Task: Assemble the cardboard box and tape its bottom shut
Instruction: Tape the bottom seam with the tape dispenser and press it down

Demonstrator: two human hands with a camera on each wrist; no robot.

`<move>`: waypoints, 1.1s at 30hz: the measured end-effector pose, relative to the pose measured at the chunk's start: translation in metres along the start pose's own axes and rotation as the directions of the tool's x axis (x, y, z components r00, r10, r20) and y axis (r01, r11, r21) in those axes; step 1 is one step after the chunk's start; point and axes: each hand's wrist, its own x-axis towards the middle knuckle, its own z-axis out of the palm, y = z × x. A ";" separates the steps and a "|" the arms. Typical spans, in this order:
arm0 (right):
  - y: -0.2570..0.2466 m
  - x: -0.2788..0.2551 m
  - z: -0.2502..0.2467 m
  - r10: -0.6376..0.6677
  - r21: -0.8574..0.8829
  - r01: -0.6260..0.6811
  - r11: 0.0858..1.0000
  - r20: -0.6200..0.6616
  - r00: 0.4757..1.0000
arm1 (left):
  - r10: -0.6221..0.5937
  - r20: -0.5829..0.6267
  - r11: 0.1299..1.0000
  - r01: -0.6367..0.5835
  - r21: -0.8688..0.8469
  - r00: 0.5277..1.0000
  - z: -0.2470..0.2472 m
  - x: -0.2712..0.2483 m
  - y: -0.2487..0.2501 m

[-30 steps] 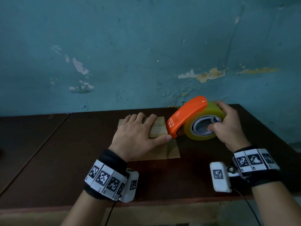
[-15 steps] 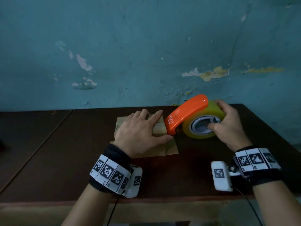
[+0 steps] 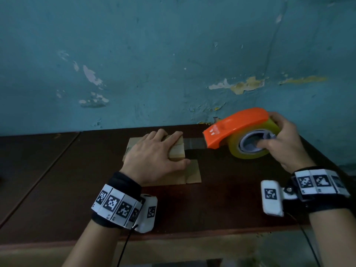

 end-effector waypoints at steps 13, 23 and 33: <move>-0.001 -0.004 -0.002 -0.051 -0.204 0.060 0.977 0.045 0.998 | 0.008 -0.034 1.000 -0.008 0.014 0.999 0.001 -0.001 -0.001; -0.007 -0.005 0.019 -0.086 -0.330 0.124 0.936 0.126 0.988 | 0.010 -0.049 1.000 -0.010 0.007 0.999 0.002 -0.001 -0.002; -0.018 -0.006 0.042 -0.074 -0.429 0.119 0.895 0.120 0.990 | 0.009 -0.041 1.000 -0.009 0.001 0.999 0.003 0.000 -0.002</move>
